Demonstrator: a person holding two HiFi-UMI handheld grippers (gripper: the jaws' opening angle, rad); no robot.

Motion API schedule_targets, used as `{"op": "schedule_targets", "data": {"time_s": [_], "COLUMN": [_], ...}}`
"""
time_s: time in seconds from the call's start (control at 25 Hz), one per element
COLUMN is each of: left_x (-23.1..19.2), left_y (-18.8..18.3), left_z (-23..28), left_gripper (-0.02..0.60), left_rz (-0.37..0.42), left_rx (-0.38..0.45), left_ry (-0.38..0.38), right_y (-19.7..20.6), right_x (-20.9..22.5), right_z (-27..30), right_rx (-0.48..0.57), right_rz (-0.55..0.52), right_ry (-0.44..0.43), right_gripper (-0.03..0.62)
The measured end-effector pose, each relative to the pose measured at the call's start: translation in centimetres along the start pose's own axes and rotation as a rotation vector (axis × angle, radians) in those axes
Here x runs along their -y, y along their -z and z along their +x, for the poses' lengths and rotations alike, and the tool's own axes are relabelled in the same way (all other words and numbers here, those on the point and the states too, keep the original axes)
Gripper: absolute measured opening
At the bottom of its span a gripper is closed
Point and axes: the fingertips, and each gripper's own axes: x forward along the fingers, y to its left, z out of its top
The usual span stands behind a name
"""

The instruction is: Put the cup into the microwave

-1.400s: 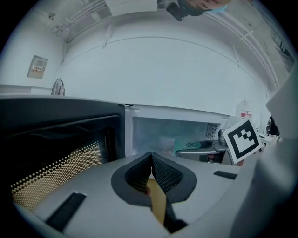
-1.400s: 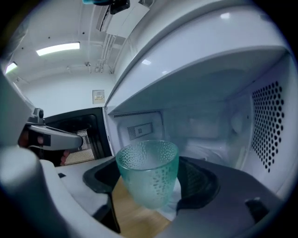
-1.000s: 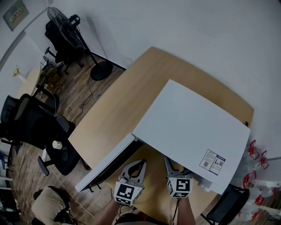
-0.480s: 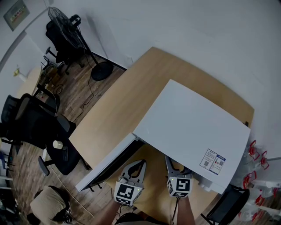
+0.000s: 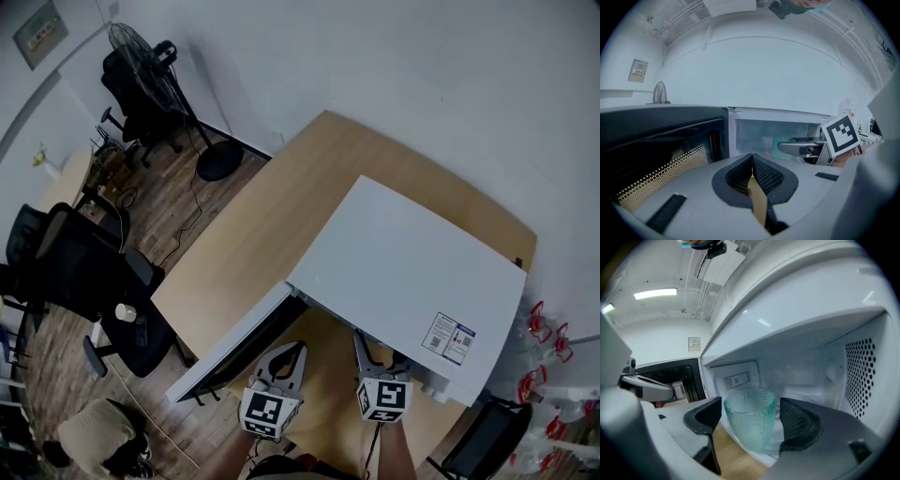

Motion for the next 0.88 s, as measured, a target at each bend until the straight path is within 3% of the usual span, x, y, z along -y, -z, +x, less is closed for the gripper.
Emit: {"op": "schedule_targets", "data": {"time_s": [0.88], "left_x": [3.9], "left_y": [-3.5], "left_z": [-8.3], "left_gripper": [0.023], "left_rz": [0.049], "left_rx": [0.116], "left_ry": [0.007], "right_y": [-2.6], "right_x": [-4.2], "right_z": [-9.1], "right_rx": [0.024], "right_rz": [-0.017], "right_ry": [-0.062], "right_gripper": [0.365]}}
